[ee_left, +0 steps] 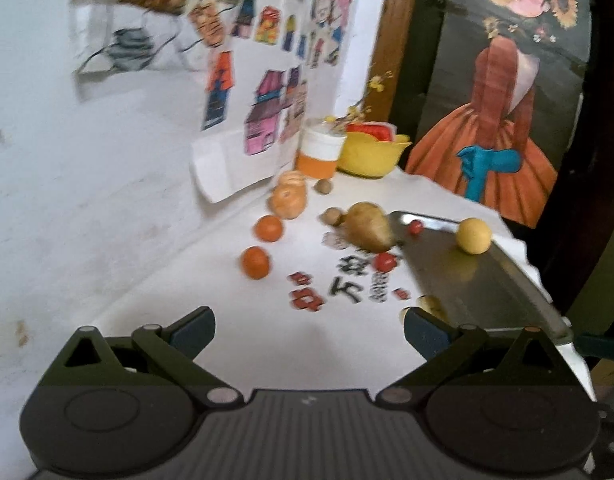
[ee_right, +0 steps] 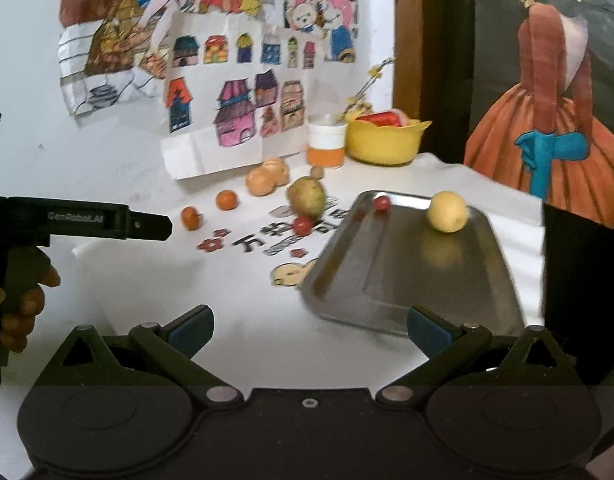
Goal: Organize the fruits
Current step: 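Lift both open tools away from the tray, then grasp a small orange with the left tool while the right tool grasps another red cherry tomato, then carry the orange with the left tool onto the tray while the right tool carries the tomato there, then open the left tool to drop the orange on the tray while the right tool releases the tomato, then lift both open tools away from the tray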
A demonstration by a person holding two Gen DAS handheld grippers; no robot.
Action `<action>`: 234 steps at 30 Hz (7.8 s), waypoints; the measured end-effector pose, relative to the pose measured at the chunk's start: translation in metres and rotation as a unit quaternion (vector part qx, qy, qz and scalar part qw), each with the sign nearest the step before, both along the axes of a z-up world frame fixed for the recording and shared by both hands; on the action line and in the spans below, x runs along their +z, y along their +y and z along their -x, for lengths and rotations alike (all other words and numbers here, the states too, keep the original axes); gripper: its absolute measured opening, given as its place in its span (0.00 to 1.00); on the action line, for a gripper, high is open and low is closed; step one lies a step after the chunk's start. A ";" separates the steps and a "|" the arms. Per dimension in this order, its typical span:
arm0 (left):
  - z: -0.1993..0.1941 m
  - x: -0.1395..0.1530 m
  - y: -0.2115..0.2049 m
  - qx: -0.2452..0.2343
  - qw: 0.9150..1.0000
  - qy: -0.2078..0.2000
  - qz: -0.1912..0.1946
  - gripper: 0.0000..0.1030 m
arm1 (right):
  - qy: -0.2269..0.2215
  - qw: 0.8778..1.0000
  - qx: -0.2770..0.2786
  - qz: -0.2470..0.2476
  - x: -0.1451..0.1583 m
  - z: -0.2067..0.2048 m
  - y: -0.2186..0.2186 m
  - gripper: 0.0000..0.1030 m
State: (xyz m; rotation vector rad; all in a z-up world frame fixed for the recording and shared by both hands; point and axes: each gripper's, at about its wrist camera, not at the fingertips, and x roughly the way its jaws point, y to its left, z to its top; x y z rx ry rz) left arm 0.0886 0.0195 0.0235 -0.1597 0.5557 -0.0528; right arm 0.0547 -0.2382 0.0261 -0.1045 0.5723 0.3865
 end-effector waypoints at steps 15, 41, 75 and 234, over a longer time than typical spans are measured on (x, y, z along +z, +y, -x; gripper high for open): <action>-0.025 -0.023 0.042 0.025 0.999 0.042 0.012 1.00 | -0.038 0.999 0.004 0.039 -0.008 -0.015 0.049 0.99; -0.098 -0.032 0.028 -0.035 0.996 -0.010 -0.079 0.98 | 0.015 0.999 0.045 -0.003 -0.011 -0.164 0.073 0.87; -0.117 -0.042 0.014 -0.067 0.995 0.017 -0.067 0.30 | 0.059 0.998 0.011 0.010 -0.049 -0.205 0.081 0.30; -0.129 0.028 -0.113 -0.056 0.997 -0.040 -0.021 1.00 | -0.060 0.996 -0.060 -0.025 0.027 -0.112 -0.100 0.99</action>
